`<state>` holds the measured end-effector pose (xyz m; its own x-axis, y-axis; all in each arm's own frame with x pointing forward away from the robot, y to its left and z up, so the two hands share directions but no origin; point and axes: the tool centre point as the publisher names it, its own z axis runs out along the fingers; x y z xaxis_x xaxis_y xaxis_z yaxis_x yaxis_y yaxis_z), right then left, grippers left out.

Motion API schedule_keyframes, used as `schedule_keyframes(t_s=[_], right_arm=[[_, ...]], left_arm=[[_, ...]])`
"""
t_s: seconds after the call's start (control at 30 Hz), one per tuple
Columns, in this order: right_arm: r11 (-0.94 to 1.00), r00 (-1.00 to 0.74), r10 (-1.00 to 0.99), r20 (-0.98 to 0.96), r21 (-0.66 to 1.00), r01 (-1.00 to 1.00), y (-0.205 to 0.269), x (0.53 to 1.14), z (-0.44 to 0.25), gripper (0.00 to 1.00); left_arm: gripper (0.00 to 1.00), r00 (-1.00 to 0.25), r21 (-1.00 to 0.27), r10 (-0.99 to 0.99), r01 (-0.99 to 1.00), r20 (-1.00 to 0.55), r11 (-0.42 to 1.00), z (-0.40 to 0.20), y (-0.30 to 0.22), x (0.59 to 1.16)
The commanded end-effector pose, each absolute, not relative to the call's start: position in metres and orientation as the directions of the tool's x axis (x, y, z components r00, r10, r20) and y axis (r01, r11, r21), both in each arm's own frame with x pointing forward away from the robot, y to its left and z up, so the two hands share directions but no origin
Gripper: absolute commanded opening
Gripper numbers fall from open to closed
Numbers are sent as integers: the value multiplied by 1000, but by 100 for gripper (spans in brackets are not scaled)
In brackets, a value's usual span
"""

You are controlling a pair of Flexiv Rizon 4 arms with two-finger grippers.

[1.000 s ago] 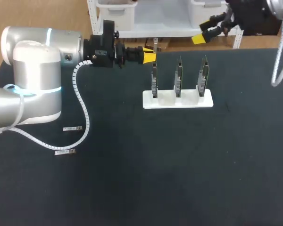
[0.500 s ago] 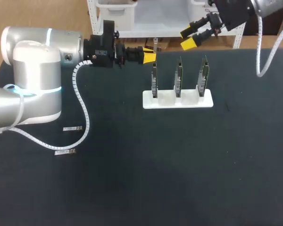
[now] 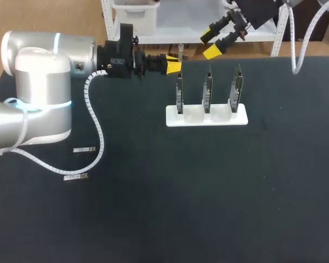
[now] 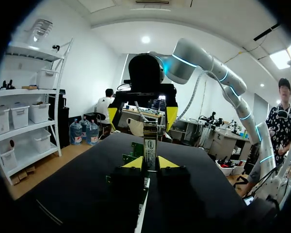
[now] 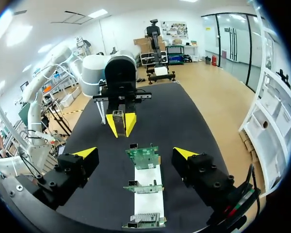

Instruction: Pick up the optical module with the left hand, and insert it into the network port with the right hand.

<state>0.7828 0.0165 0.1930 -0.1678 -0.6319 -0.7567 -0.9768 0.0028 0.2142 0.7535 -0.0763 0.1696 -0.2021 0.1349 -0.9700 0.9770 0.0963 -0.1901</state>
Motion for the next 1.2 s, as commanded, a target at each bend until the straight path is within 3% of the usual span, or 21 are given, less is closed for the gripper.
schedule_keyframes(t_s=[0.03,1.2], right_arm=[[-8,-161,-629,-760,214,-977,23,782,191,100],[-107,-152,-537,-830,245,-963,60,785,207,100]], left_arm=[[0,-201,-189,134,977,-970,98,169,-76,752],[0,-201,-189,134,977,-970,98,169,-76,752]])
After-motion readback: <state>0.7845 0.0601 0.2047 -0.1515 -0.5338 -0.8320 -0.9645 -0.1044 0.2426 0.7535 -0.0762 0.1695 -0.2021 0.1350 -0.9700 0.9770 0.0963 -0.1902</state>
